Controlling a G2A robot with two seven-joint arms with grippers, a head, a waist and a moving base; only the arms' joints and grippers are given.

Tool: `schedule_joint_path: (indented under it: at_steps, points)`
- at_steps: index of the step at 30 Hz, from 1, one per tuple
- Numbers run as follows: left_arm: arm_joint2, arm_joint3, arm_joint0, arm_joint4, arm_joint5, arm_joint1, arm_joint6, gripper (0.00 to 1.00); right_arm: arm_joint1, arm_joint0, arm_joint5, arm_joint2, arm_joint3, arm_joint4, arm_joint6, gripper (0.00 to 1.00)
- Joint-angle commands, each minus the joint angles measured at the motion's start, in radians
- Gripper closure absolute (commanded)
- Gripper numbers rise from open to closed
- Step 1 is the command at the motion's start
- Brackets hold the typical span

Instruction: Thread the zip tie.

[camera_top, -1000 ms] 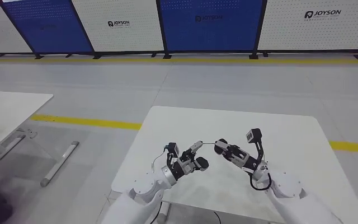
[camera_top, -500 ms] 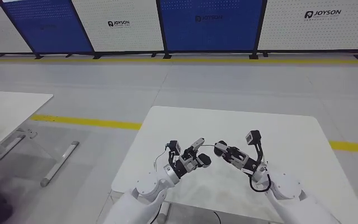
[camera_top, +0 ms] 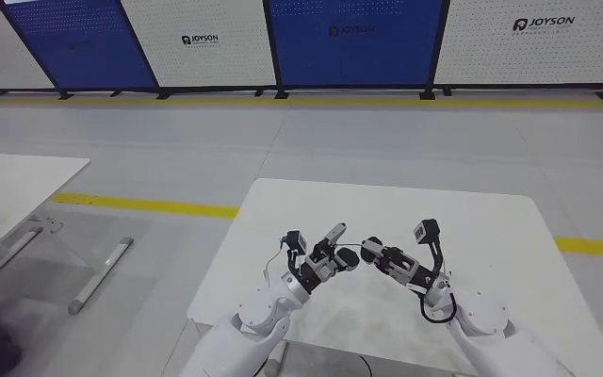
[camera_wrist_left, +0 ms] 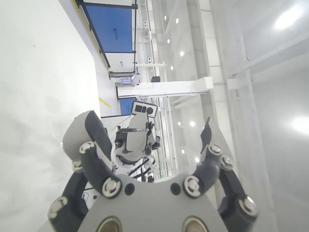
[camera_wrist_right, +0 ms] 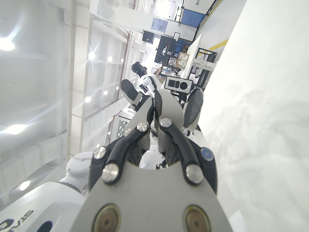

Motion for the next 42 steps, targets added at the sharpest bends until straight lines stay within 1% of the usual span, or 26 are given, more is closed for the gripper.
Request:
schedule_joint_path:
  at_steps: [1,2,4,5,6,7,9,12,17,25,26,27,28,31,33,35,36,37,38,40,41,42]
  points:
    - [-0.004,0.006,0.001,0.002,-0.005,0.0,-0.001,0.52,0.0,0.0,0.0,0.0,0.0,0.0,0.0,1.0]
    - [-0.005,0.008,0.001,0.004,-0.009,0.0,-0.001,0.58,0.0,0.0,0.0,0.0,0.0,0.0,0.0,1.0]
    - [-0.009,0.011,0.003,0.004,-0.014,0.001,-0.002,0.65,0.0,0.0,0.0,0.0,0.0,0.0,0.0,1.0]
    - [-0.01,0.012,0.003,0.003,-0.015,0.001,-0.003,0.72,0.0,0.0,0.0,0.0,0.0,0.0,0.0,1.0]
    - [-0.011,0.012,0.003,0.003,-0.016,0.001,-0.005,0.82,0.0,0.0,0.0,0.0,0.0,0.0,0.0,1.0]
    - [-0.013,0.013,0.003,0.003,-0.018,0.001,-0.005,0.85,0.0,0.0,0.0,0.0,0.0,0.0,0.0,1.0]
    - [-0.015,0.016,0.003,0.006,-0.02,0.001,-0.005,0.99,0.0,0.0,0.0,0.0,0.0,0.0,0.0,1.0]
    - [-0.016,0.022,0.003,0.015,-0.022,0.001,-0.005,1.0,0.0,0.0,0.0,0.0,0.0,0.0,0.0,1.0]
    - [-0.013,0.034,0.0,0.055,-0.039,0.0,0.011,1.0,0.0,0.0,0.0,0.0,0.0,0.0,0.0,1.0]
    - [-0.007,0.035,0.001,0.078,-0.061,-0.003,0.027,1.0,0.0,0.0,0.0,0.0,0.0,0.0,0.0,1.0]
    - [-0.008,0.035,0.001,0.088,-0.062,-0.002,0.03,0.32,0.0,0.0,0.0,0.0,0.0,0.0,0.0,1.0]
    - [-0.009,0.034,0.002,0.106,-0.067,-0.002,0.034,0.0,0.0,0.0,0.0,0.0,0.0,0.0,0.0,1.0]
    - [-0.008,0.032,0.006,0.122,-0.077,-0.002,0.041,0.0,0.0,0.0,0.0,0.0,0.0,0.0,0.0,1.0]
    - [-0.011,0.026,0.017,0.123,-0.09,-0.001,0.037,0.0,0.0,0.0,0.0,0.0,0.0,0.0,0.0,1.0]
    - [-0.014,0.025,0.02,0.13,-0.094,0.0,0.036,0.0,0.0,0.0,0.0,0.0,0.0,0.0,0.0,1.0]
    - [-0.019,0.027,0.02,0.159,-0.1,0.001,0.05,0.0,0.0,0.0,0.0,0.0,0.0,0.0,0.0,1.0]
    - [-0.019,0.03,0.021,0.176,-0.105,0.001,0.056,0.05,0.0,0.0,0.0,0.0,0.0,0.0,0.0,1.0]
    - [-0.017,0.031,0.022,0.187,-0.109,0.0,0.063,0.18,0.0,0.0,0.0,0.0,0.0,0.0,0.0,1.0]
    - [-0.014,0.031,0.023,0.191,-0.112,0.0,0.064,0.26,0.0,0.0,0.0,0.0,0.0,0.0,0.0,1.0]
    - [-0.014,0.031,0.025,0.199,-0.117,0.0,0.06,0.52,0.0,0.0,0.0,0.0,0.0,0.0,0.0,1.0]
    - [-0.013,0.029,0.026,0.206,-0.117,0.0,0.058,0.55,0.0,0.0,0.0,0.0,0.0,0.0,0.0,1.0]
    - [-0.012,0.028,0.028,0.209,-0.117,0.0,0.056,0.61,0.0,0.0,0.0,0.0,0.0,0.0,0.0,1.0]
